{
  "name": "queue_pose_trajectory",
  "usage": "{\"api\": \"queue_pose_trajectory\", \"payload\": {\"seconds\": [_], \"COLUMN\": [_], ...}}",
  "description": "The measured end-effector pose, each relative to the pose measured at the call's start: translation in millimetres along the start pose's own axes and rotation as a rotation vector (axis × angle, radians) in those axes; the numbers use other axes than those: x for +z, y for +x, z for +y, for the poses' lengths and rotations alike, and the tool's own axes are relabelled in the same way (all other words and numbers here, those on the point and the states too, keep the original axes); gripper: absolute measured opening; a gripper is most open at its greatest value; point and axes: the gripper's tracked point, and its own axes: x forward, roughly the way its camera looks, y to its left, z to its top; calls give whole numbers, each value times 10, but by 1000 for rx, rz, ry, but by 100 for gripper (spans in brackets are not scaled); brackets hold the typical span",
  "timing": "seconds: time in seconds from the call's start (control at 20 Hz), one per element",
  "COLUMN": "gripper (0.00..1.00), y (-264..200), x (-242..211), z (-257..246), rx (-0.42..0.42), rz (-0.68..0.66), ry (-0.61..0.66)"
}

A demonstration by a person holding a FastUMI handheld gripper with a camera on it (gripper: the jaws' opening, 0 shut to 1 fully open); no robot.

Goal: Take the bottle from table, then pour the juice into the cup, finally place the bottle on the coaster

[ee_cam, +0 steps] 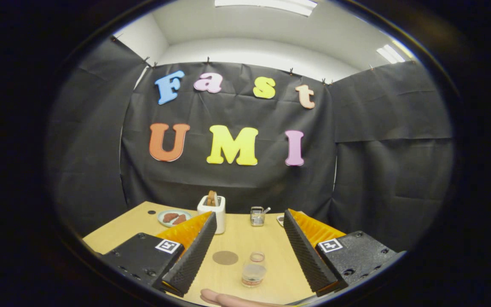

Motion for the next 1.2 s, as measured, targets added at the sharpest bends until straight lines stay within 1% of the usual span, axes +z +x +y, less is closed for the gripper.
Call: {"api": "queue_pose_trajectory", "payload": {"seconds": [0.45, 0.55, 0.7, 0.8, 1.05, 1.2], "gripper": [100, 100, 100, 100, 100, 100], "y": [201, 232, 289, 316, 383, 445], "x": [-522, -642, -766, -856, -1205, -1375], "z": [-202, -202, -306, -286, -137, -157], "rx": [2, 18, -11, -19, 15, 10], "rz": [13, 21, 10, 4, 66, 87], "ry": [13, 18, -20, -41, -46, -42]}}
